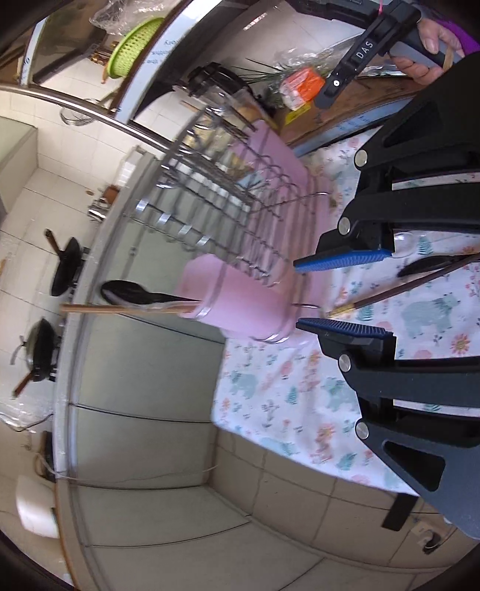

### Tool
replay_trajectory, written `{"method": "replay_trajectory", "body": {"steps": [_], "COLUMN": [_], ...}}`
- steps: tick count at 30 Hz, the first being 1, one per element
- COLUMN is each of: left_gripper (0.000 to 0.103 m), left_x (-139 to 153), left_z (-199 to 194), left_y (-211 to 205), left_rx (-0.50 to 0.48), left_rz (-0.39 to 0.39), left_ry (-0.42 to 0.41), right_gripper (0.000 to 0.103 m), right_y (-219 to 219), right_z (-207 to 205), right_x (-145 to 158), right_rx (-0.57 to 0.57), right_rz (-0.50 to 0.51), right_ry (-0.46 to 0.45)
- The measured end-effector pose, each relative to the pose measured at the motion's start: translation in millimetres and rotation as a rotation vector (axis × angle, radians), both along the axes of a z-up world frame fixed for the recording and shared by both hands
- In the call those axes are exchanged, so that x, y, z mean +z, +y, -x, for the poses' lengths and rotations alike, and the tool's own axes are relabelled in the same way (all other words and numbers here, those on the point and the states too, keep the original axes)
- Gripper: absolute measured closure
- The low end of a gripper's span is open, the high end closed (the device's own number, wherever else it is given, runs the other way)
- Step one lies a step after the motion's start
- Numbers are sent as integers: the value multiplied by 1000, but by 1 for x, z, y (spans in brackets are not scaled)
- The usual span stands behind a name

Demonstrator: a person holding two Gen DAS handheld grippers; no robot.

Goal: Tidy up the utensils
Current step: 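Grasp a gold-tipped chopstick with the left tool while the right tool grasps another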

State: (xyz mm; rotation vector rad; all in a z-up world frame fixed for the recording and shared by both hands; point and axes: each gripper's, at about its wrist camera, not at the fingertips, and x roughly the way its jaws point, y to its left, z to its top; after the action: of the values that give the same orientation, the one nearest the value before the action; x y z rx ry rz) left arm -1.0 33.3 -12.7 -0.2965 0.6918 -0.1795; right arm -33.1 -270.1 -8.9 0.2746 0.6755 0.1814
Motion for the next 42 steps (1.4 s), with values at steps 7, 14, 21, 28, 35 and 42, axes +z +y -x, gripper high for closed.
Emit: {"method": "replay_trajectory", "body": {"steps": [7, 14, 21, 28, 35, 42], "left_gripper": [77, 77, 77, 94, 96, 97], "left_x": [-45, -82, -103, -106, -84, -89], "left_z": [-28, -67, -90, -88, -81, -82], "left_y": [-3, -12, -28, -33, -21, -7], "left_rx": [-16, -47, -49, -63, -96, -79], "left_rz": [35, 63, -7, -42, -62, -83], "left_ry": [214, 411, 501, 499, 490, 542], "right_gripper": [66, 71, 75, 95, 96, 95], "right_y": [28, 58, 93, 95, 59, 37], "right_z": [-28, -67, -87, -89, -72, -60], "right_x": [-41, -76, -100, -115, -106, -113], "right_rx": [105, 178, 203, 205, 142, 129], "right_rz": [-45, -101, -44, -62, -102, -109], "right_ry": [179, 332, 420, 455, 470, 508]}}
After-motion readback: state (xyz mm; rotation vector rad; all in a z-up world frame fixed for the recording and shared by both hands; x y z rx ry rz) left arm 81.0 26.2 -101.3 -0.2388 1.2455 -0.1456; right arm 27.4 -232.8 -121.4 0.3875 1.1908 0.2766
